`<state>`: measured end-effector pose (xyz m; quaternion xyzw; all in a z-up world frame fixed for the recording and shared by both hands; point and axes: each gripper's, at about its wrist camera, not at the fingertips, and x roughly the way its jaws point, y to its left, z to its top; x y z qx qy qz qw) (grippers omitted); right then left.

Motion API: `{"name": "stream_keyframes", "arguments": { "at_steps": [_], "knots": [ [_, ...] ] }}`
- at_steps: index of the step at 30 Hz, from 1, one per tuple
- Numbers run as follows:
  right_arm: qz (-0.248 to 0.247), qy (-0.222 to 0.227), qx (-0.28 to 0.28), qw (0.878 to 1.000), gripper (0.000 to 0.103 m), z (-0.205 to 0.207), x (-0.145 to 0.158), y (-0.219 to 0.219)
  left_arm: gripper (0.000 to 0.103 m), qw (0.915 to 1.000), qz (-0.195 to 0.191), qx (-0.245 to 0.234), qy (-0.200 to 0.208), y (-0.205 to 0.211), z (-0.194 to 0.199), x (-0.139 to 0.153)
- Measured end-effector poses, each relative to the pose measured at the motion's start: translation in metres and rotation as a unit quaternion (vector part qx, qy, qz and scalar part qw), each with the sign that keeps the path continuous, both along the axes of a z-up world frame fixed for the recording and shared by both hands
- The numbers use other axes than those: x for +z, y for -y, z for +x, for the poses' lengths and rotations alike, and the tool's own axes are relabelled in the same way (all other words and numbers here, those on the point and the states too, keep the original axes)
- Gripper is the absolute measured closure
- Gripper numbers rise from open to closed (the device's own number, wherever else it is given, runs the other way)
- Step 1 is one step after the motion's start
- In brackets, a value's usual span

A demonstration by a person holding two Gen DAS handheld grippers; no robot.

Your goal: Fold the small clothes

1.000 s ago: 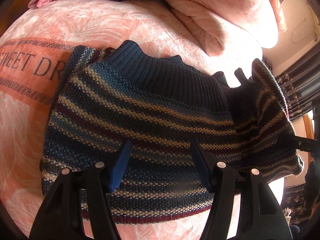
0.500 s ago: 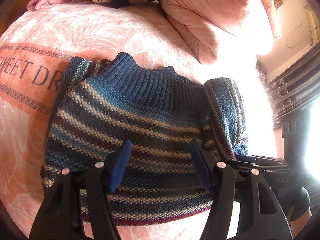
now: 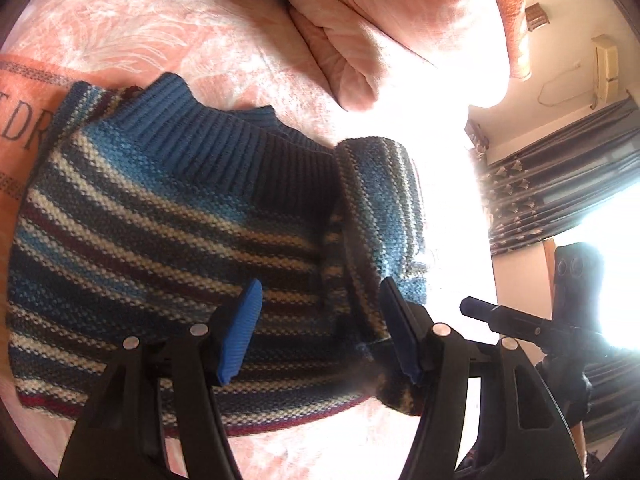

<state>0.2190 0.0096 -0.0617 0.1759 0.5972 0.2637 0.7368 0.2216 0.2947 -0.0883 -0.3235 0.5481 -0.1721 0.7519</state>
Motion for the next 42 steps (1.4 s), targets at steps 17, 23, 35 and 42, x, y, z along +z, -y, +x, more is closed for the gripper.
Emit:
{"name": "stream_keyframes", "arguments": {
  "at_steps": [17,23,35,42],
  "knots": [
    [-0.011,-0.04,-0.006,0.999,0.043,-0.007,-0.068,0.042,0.044,0.999,-0.005,-0.004,-0.044,0.059,0.019,-0.027],
    [-0.027,-0.042,-0.014,0.999,0.043,-0.006,-0.073,0.048,0.045,0.9983,0.03,-0.026,-0.043,0.088,0.032,-0.021],
    [-0.028,-0.05,-0.047,0.997,0.043,-0.003,-0.077,0.075,0.082,0.9986,0.051,0.014,-0.003,0.076,0.026,0.02],
    [-0.03,-0.042,-0.031,0.998,0.043,-0.007,-0.072,0.064,0.083,0.9976,0.048,0.041,0.028,0.031,0.016,0.052]
  ]
}}
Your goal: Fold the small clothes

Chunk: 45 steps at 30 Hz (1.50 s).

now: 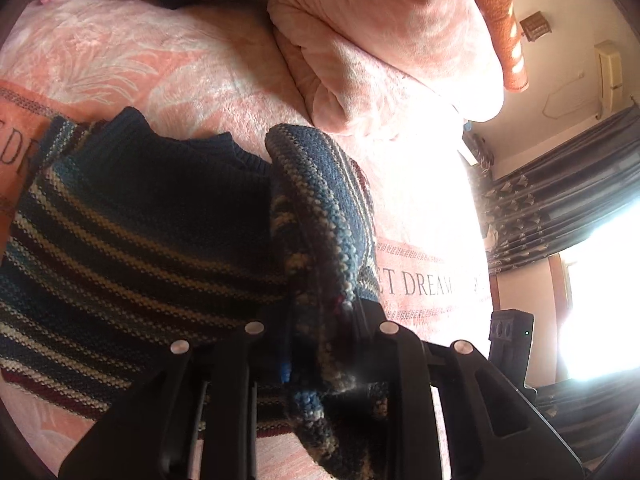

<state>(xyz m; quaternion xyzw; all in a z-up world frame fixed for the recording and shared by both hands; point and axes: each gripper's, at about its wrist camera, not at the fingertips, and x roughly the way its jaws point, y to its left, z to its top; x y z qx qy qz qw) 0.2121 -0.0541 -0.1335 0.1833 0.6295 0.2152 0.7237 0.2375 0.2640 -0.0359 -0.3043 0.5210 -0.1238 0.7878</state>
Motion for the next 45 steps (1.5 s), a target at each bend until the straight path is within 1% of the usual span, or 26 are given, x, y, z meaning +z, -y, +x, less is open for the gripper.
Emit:
{"name": "stream_keyframes", "arguments": {
  "at_steps": [3,6,9,13,17,21,23,28,31,33,35,39,41,42,43,45],
  "knots": [
    [0.0,0.0,0.009,1.0,0.043,0.0,0.002,-0.011,0.084,0.9998,0.012,0.016,0.004,-0.031,-0.008,0.009],
    [0.0,0.001,0.022,1.0,0.042,-0.002,0.002,-0.021,0.084,0.9991,0.013,0.039,0.004,-0.069,-0.016,0.014],
    [-0.005,0.005,0.042,0.999,0.042,-0.007,0.005,-0.036,0.084,0.998,0.013,0.061,0.003,-0.103,-0.023,0.015],
    [-0.004,0.008,0.068,0.998,0.042,-0.013,0.008,-0.054,0.084,0.9968,0.015,0.079,0.004,-0.148,-0.036,0.015],
    [-0.004,0.011,0.092,0.996,0.042,-0.021,0.01,-0.072,0.084,0.9956,0.024,0.091,0.0,-0.18,-0.045,0.002],
    [0.002,0.011,0.112,0.994,0.042,-0.03,0.011,-0.088,0.084,0.995,0.011,0.099,-0.012,-0.2,-0.05,-0.025],
    [0.005,0.01,0.119,0.993,0.042,-0.034,0.011,-0.096,0.084,0.9954,0.008,0.094,-0.015,-0.202,-0.051,-0.037],
    [0.002,0.013,0.138,0.99,0.042,-0.041,0.012,-0.112,0.084,0.9967,0.027,0.073,-0.024,-0.202,-0.051,-0.057],
    [0.017,0.009,0.129,0.991,0.042,-0.04,0.011,-0.118,0.082,0.9971,0.04,0.059,-0.025,-0.2,-0.051,-0.064],
    [0.027,0.006,0.117,0.993,0.042,-0.04,0.008,-0.122,0.079,0.9965,0.05,0.055,-0.039,-0.201,-0.052,-0.066],
    [0.04,0.004,0.107,0.993,0.041,-0.041,0.007,-0.128,0.074,0.9959,0.052,0.06,-0.043,-0.207,-0.058,-0.058],
    [0.054,0.003,0.102,0.993,0.04,-0.044,0.009,-0.136,0.068,0.9957,0.08,0.04,-0.023,-0.214,-0.083,-0.018],
    [0.049,0.007,0.103,0.993,0.038,-0.045,0.01,-0.141,0.065,0.9973,0.067,0.025,-0.018,-0.21,-0.096,-0.001],
    [0.047,0.009,0.103,0.994,0.038,-0.046,0.01,-0.143,0.06,0.998,0.059,0.016,-0.018,-0.206,-0.103,0.003],
    [0.05,0.008,0.1,0.994,0.037,-0.046,0.01,-0.146,0.056,0.9983,0.054,0.007,-0.02,-0.2,-0.108,0.005],
    [0.058,0.006,0.095,0.994,0.037,-0.048,0.01,-0.15,0.054,0.9982,0.052,-0.012,-0.029,-0.186,-0.114,0.002]
  ]
}}
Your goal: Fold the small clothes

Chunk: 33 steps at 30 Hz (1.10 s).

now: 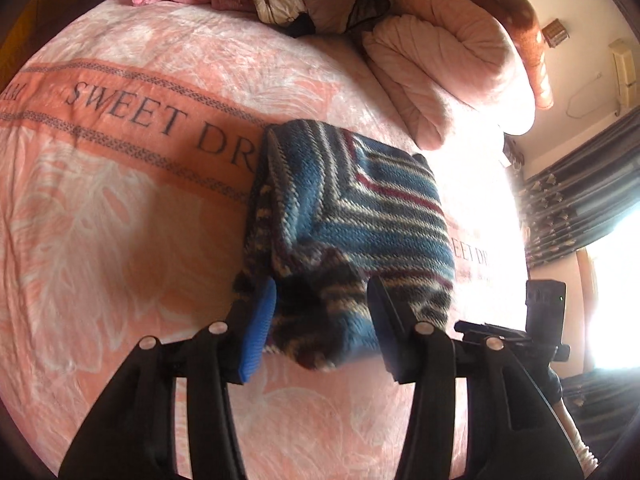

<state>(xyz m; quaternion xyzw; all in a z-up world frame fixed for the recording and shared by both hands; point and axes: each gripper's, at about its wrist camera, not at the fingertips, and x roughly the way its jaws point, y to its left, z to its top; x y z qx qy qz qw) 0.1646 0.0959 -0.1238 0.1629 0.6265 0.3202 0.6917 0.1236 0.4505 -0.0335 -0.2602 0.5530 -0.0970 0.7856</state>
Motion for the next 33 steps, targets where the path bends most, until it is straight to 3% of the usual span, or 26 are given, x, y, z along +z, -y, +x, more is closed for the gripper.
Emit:
{"name": "stream_keyframes", "arguments": {
  "at_steps": [2,4,6,8,9,10,11,13,17,22,24,26,29,33],
  "knots": [
    [0.002,0.0,-0.003,1.0,0.037,-0.003,0.0,-0.005,0.054,0.9997,0.0,-0.017,-0.014,0.013,-0.001,-0.008],
    [0.004,-0.002,-0.006,1.0,0.037,-0.008,-0.001,-0.008,0.051,0.9981,0.038,-0.026,-0.042,0.023,0.0,-0.019],
    [0.003,-0.004,-0.005,1.0,0.037,-0.01,-0.002,-0.011,0.052,0.9964,0.05,-0.028,-0.062,0.027,0.001,-0.033],
    [0.001,-0.003,-0.004,1.0,0.037,-0.011,-0.001,-0.012,0.064,0.9981,0.006,-0.016,-0.06,0.023,0.0,-0.039],
    [0.001,-0.003,-0.004,1.0,0.036,-0.01,0.0,-0.013,0.087,0.998,-0.031,-0.011,-0.054,0.02,-0.002,-0.039],
    [0.003,-0.002,-0.004,1.0,0.036,-0.01,0.001,-0.012,0.093,0.9971,-0.06,-0.005,-0.047,0.017,-0.004,-0.037],
    [0.004,-0.001,-0.005,1.0,0.036,-0.009,0.002,-0.012,0.094,0.9972,-0.066,0.002,-0.034,0.014,-0.006,-0.033],
    [0.009,-0.002,-0.009,1.0,0.036,-0.007,0.001,-0.009,0.095,0.9989,-0.039,-0.01,-0.024,0.01,-0.01,-0.033],
    [0.017,-0.014,-0.014,1.0,0.032,-0.003,-0.007,-0.013,0.095,0.9981,-0.039,-0.001,-0.047,-0.014,-0.017,-0.062],
    [0.022,-0.058,-0.028,0.998,0.032,0.005,-0.038,-0.022,0.095,0.9985,-0.009,-0.022,-0.048,-0.007,-0.016,-0.079],
    [0.029,-0.08,-0.034,0.996,0.044,0.008,-0.05,-0.024,0.095,0.9986,0.005,-0.028,-0.045,-0.003,-0.012,-0.077],
    [0.029,-0.085,-0.036,0.995,0.076,0.009,-0.052,-0.022,0.095,0.9988,0.005,-0.029,-0.04,-0.002,-0.007,-0.072],
    [0.058,-0.079,-0.032,0.995,0.081,0.006,-0.039,-0.01,0.095,0.9987,0.003,-0.037,-0.034,-0.004,-0.008,-0.07],
    [-0.01,-0.057,-0.008,0.998,0.082,0.003,-0.043,-0.013,0.094,0.9979,0.004,-0.042,-0.049,0.0,-0.007,-0.085]
  ]
}}
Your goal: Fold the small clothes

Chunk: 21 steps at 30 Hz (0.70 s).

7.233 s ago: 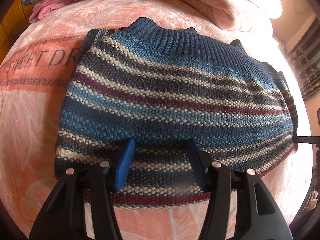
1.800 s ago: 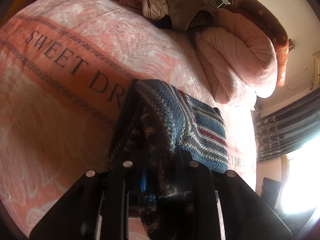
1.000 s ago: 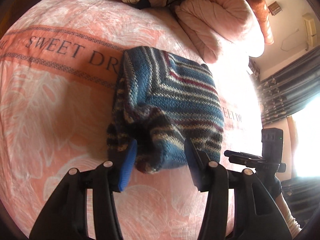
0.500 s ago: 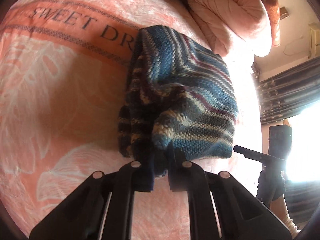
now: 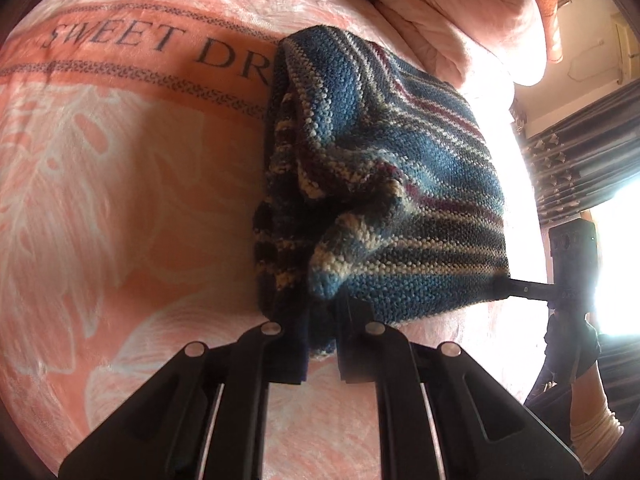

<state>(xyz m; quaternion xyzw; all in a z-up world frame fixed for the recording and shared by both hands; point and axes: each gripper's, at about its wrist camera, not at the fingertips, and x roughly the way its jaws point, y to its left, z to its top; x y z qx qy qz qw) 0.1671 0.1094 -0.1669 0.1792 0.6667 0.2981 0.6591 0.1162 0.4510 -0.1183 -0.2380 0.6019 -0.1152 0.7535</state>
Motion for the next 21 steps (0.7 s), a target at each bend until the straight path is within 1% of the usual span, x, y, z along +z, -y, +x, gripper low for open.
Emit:
{"name": "stream_keyframes", "arguments": {
  "at_steps": [1,3,6,7,8,9,10,11,12,14,15,18,20,21],
  "knots": [
    [-0.014,-0.003,0.003,1.0,0.082,-0.001,-0.007,-0.002,0.094,1.0,0.005,-0.004,0.0,0.002,0.001,-0.002],
    [-0.025,-0.008,0.002,1.0,0.082,0.0,-0.018,-0.005,0.093,0.9999,0.009,-0.005,0.001,0.003,0.002,-0.004],
    [-0.037,0.001,0.013,0.999,0.081,0.0,-0.017,-0.009,0.092,1.0,-0.001,-0.003,-0.002,0.001,0.005,-0.004],
    [-0.042,0.007,0.021,0.999,0.079,0.0,-0.014,-0.011,0.089,0.9999,-0.009,-0.007,-0.003,0.0,0.005,-0.002],
    [-0.045,0.014,0.03,0.998,0.073,0.001,-0.01,-0.013,0.088,0.9998,-0.019,-0.012,-0.003,-0.002,0.005,0.001],
    [-0.046,0.021,0.034,0.998,0.067,0.002,-0.005,-0.014,0.082,0.9993,-0.032,-0.021,-0.001,-0.004,0.004,0.005],
    [-0.045,0.03,0.036,0.998,0.06,0.003,0.001,-0.013,0.073,0.9986,-0.043,-0.031,0.002,-0.006,0.004,0.01],
    [-0.044,0.042,0.039,0.997,0.058,0.003,0.008,-0.012,0.07,0.998,-0.047,-0.041,0.009,-0.009,0.003,0.017],
    [-0.046,0.057,0.043,0.996,0.057,0.004,0.015,-0.01,0.069,0.9979,-0.044,-0.043,0.019,-0.012,0.004,0.024],
    [-0.05,0.077,0.047,0.995,0.05,0.008,0.025,-0.008,0.069,0.9978,-0.049,-0.031,0.032,-0.02,0.008,0.034],
    [-0.047,0.082,0.045,0.995,0.049,0.01,0.029,-0.006,0.066,0.998,-0.05,-0.018,0.036,-0.024,0.012,0.037],
    [-0.042,0.084,0.035,0.995,0.049,0.02,0.032,-0.001,0.057,0.9987,-0.034,0.013,0.035,-0.026,0.034,0.037],
    [-0.04,0.083,0.031,0.995,0.049,0.026,0.03,-0.002,0.057,0.9989,-0.019,0.036,0.022,-0.028,0.054,0.03],
    [-0.038,0.081,0.03,0.996,0.049,0.027,0.028,-0.002,0.057,0.9981,-0.029,0.052,0.018,-0.029,0.062,0.025]
  ]
}}
